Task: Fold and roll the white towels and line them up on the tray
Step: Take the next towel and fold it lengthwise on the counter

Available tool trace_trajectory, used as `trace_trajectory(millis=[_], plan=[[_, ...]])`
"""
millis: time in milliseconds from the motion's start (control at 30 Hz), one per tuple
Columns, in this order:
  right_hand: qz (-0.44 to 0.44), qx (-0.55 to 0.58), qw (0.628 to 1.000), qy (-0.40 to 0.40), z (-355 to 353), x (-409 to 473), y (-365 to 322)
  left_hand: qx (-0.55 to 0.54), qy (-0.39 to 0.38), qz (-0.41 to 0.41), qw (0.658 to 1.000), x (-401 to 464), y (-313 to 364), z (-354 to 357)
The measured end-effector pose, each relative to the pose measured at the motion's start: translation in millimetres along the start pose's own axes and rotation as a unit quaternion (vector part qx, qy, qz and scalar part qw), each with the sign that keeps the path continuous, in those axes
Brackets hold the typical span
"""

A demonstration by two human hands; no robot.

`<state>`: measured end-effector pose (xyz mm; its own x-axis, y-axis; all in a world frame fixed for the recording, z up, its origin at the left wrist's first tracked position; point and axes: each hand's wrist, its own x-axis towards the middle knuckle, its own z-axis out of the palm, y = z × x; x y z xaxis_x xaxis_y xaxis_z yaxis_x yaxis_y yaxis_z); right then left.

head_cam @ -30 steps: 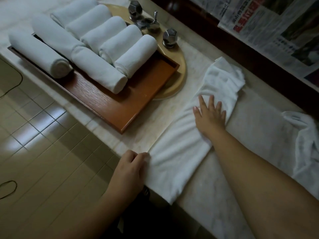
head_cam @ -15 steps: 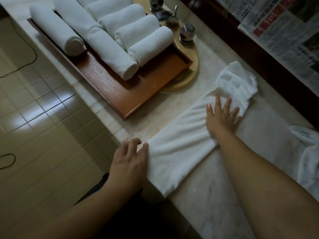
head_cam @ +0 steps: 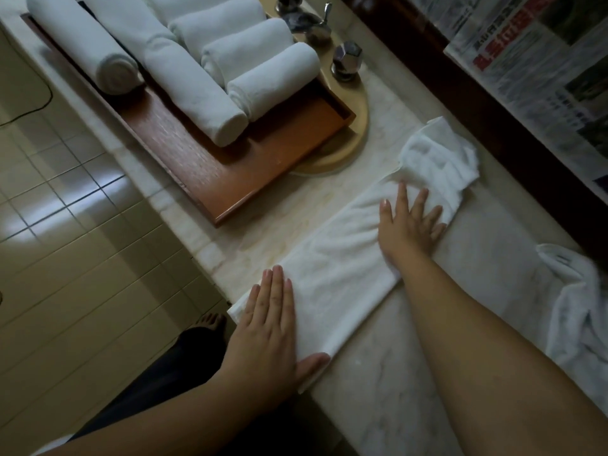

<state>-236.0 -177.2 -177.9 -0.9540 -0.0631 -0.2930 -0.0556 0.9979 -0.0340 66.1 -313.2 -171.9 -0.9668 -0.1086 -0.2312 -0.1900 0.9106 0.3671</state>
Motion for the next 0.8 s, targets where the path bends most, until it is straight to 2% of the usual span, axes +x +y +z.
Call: trace_trajectory(millis=[67,200,300,400,467,800], plan=[[-0.001,0.001,1.000,-0.003,-0.4,1.0,0.3,-0.008,0.039,-0.001,0.999,12.5,7.0,1.2],[-0.005,0.007,1.000,0.011,-6.6,-9.2,-5.8,-0.001,0.015,-0.017,1.000,27.0,9.6,3.0],[-0.026,0.051,0.997,0.046,-3.4,-57.1,-29.6,0.002,0.022,-0.010,1.000,26.5,7.4,4.8],[-0.073,0.023,0.997,0.003,23.7,-130.0,-60.8,-0.005,0.044,-0.001,0.999,26.8,7.0,8.9],[-0.070,-0.010,0.997,-0.021,39.6,-142.8,-67.9,-0.007,0.053,0.005,0.999,26.7,6.7,11.6],[0.043,0.017,0.999,0.010,-15.8,57.4,-42.8,-0.013,0.051,-0.001,0.999,28.1,5.7,15.0]])
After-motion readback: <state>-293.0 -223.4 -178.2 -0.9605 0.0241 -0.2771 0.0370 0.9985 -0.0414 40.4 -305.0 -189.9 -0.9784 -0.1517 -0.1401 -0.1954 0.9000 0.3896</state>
